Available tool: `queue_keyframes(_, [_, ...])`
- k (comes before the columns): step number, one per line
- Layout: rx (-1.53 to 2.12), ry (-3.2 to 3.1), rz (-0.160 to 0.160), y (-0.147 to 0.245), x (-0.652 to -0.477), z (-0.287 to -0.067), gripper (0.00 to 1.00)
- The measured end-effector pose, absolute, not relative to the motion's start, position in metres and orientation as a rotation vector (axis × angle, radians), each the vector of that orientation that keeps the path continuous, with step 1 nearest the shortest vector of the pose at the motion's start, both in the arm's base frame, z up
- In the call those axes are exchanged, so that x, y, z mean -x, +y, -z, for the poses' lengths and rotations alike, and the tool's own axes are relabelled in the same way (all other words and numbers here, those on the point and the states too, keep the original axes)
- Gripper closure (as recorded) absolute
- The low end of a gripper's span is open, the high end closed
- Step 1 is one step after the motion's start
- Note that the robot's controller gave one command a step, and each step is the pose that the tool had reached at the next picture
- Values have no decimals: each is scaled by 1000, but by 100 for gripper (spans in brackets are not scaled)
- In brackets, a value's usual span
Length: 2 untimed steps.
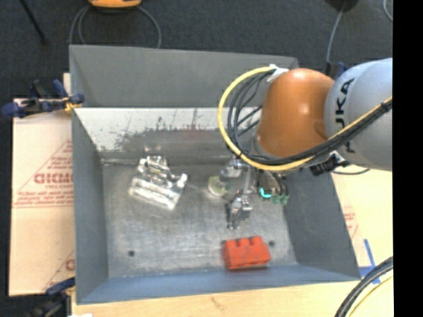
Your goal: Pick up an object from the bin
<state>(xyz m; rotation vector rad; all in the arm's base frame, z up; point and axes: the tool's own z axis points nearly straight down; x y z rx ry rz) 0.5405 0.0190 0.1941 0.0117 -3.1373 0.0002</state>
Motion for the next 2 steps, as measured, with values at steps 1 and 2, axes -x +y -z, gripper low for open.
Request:
queue_keyframes(1, [-228, -3147, -3, -60, -585, -73, 0])
queue_keyframes(2, [-223, -3142, 0, -60, -587, -75, 0])
